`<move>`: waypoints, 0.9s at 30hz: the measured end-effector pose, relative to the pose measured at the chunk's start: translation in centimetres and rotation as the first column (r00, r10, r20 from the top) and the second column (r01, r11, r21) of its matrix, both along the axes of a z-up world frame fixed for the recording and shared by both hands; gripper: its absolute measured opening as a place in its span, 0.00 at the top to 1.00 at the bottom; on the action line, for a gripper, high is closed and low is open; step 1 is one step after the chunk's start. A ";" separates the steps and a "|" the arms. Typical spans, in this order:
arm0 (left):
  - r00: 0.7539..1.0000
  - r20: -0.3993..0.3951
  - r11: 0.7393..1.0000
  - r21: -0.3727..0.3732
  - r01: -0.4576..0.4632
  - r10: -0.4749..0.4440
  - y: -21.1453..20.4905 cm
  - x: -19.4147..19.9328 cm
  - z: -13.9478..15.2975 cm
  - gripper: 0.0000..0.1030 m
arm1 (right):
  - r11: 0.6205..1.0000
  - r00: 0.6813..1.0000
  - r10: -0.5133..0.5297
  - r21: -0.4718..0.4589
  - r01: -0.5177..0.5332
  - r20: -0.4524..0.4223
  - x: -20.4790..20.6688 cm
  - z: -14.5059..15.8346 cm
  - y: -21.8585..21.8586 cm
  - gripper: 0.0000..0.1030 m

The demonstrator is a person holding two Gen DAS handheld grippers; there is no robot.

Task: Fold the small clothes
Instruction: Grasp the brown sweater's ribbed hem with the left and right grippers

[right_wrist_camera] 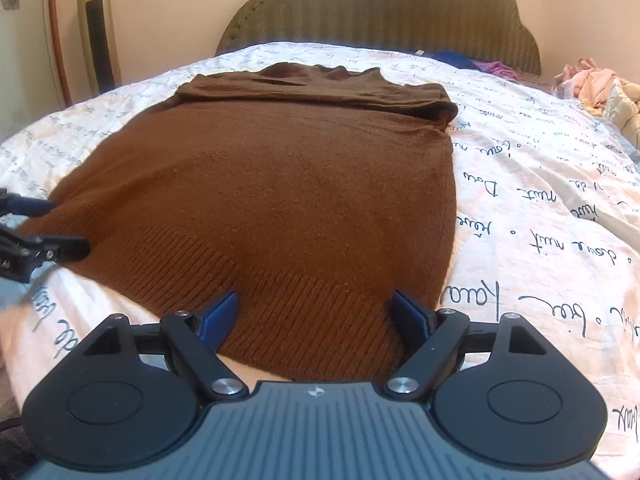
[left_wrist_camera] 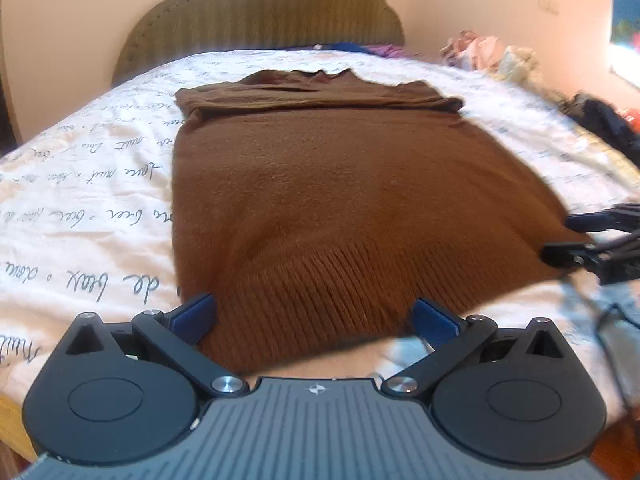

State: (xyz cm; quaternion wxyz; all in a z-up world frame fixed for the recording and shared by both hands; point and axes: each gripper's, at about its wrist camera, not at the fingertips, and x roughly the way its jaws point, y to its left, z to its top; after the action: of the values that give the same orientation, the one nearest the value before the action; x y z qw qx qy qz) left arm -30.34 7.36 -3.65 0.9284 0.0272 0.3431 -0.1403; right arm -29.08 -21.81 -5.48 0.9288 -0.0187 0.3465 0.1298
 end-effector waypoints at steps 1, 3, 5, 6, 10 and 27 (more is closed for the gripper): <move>1.000 -0.002 0.999 -0.038 -0.005 0.005 0.9 -0.5 0.4 0.00 | 1.000 1.000 0.002 0.005 -0.002 0.012 -0.4 0.3 -0.4 0.19; 0.999 0.001 0.988 -0.148 -0.033 0.034 3.0 -1.0 1.2 0.00 | 1.000 0.999 -0.012 0.014 0.012 0.045 -0.9 0.8 -0.9 0.18; 0.998 -0.023 0.951 -0.300 -0.068 0.064 5.3 -0.4 1.7 0.00 | 0.995 0.997 -0.032 0.093 0.026 0.068 -1.0 1.1 -2.0 0.18; 0.997 -0.017 0.919 -0.389 -0.071 0.070 6.4 -0.1 2.0 0.00 | 0.989 0.996 -0.041 0.145 0.029 0.082 -0.8 1.3 -2.5 0.18; 0.995 0.089 0.895 -0.447 -0.001 0.045 5.9 1.1 3.2 0.00 | 0.992 0.995 -0.010 0.124 -0.002 0.096 1.6 0.8 -1.4 0.18; 0.990 -0.073 0.972 -0.195 -0.130 0.118 4.3 0.3 2.1 0.00 | 0.999 1.000 0.010 0.051 -0.010 -0.011 -0.5 0.1 -1.3 0.15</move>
State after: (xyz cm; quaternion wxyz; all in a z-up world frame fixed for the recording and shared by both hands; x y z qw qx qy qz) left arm -30.02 11.68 -1.57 0.9224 -0.0916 0.3567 -0.1166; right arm -29.57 -23.12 -5.39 0.9264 0.0039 0.3481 0.1434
